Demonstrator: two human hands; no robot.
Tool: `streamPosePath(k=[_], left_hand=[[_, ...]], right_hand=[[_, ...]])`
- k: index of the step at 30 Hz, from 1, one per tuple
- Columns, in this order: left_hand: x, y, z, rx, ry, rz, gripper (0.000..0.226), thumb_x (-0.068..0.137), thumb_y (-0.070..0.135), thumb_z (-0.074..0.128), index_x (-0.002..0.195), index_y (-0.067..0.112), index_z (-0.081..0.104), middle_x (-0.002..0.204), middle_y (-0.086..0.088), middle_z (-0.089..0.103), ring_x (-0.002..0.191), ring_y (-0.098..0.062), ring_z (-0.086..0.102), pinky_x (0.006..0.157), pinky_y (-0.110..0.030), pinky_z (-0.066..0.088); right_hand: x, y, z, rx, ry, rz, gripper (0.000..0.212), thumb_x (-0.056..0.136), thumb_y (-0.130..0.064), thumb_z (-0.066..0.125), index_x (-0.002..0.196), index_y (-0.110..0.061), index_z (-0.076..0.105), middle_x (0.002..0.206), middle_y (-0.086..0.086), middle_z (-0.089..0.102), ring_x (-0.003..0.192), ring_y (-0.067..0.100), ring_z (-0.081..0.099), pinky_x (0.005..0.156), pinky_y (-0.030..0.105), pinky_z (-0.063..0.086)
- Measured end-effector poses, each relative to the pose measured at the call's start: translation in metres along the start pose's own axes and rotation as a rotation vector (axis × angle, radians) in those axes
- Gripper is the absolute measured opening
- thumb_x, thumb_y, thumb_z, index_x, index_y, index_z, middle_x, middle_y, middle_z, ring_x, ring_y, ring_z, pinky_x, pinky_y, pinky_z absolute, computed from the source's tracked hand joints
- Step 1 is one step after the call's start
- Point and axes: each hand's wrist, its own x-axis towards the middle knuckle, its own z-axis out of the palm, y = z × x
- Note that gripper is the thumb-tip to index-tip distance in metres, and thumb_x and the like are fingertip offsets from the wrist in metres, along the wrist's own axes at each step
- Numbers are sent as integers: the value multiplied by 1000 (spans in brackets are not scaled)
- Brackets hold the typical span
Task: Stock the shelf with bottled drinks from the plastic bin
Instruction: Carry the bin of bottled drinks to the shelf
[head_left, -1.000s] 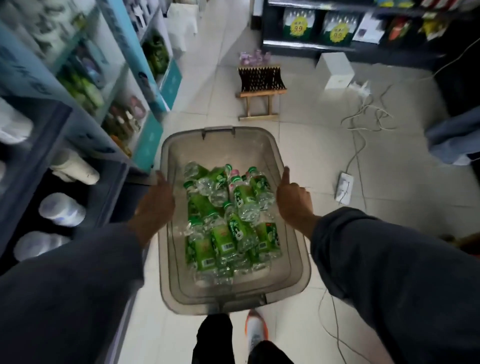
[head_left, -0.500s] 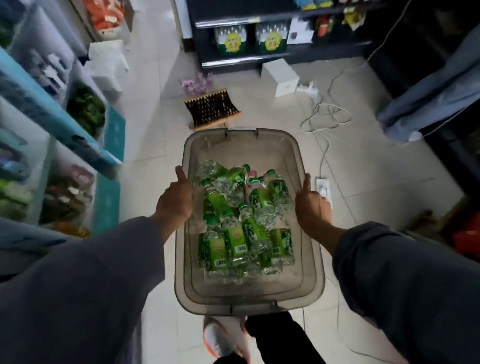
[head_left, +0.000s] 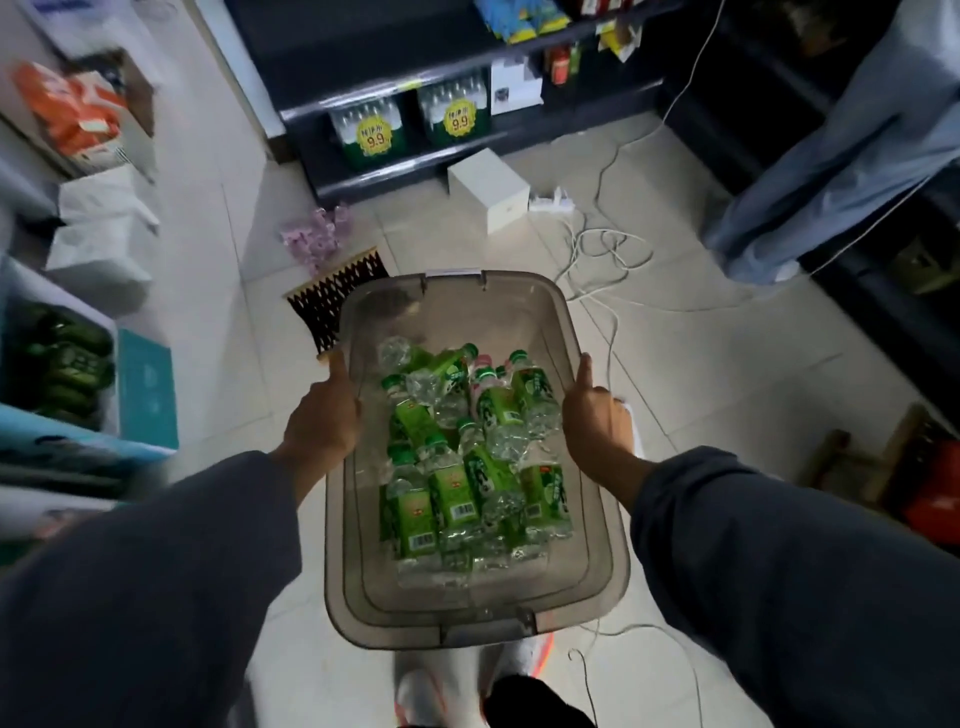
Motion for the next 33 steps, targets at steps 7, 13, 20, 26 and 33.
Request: streamPosePath(k=[7,13,20,26,33], left_hand=[[141,48,-22,-121,-25,119,84,94,11,59,154,33,3,76,-6,62,58,-22,63,50,-41,55],[277,90,-44,-122,-36,200,66,93,9,57,146,25,20,75,-1,62,65,-21,67,57,-41,57],[419,147,-74,-72,-76,229,77,95,18,57,152,28,7,92,-8,66,70,-24,65,66,-45,59],[520,190,-86,-5,-124,182,79,97,18,50,155,29,-3,103,-20,68,75,-32,67,65,-42,56],[625,236,-94,-144,-42,138,66,99,22,46,152,33,8,95,-15,68,77,-36,67,71,-49,57]], right_hand=[[121,-22,-45,41,92,71,78,97,-5,42,158,-14,-6,95,17,65,78,33,59,75,45,51],[227,-44,-78,89,163,165,78,96,-6,43,159,-15,-3,93,17,66,72,32,56,69,41,45],[350,-65,-110,133,200,218,81,95,-8,45,159,-17,-5,90,16,66,78,34,61,71,43,50],[456,-79,-139,173,138,213,81,95,-8,41,157,-25,-9,85,11,65,70,28,60,71,46,55],[572,-95,-167,59,114,261,81,98,-7,42,160,-16,-9,94,18,65,71,28,50,67,38,40]])
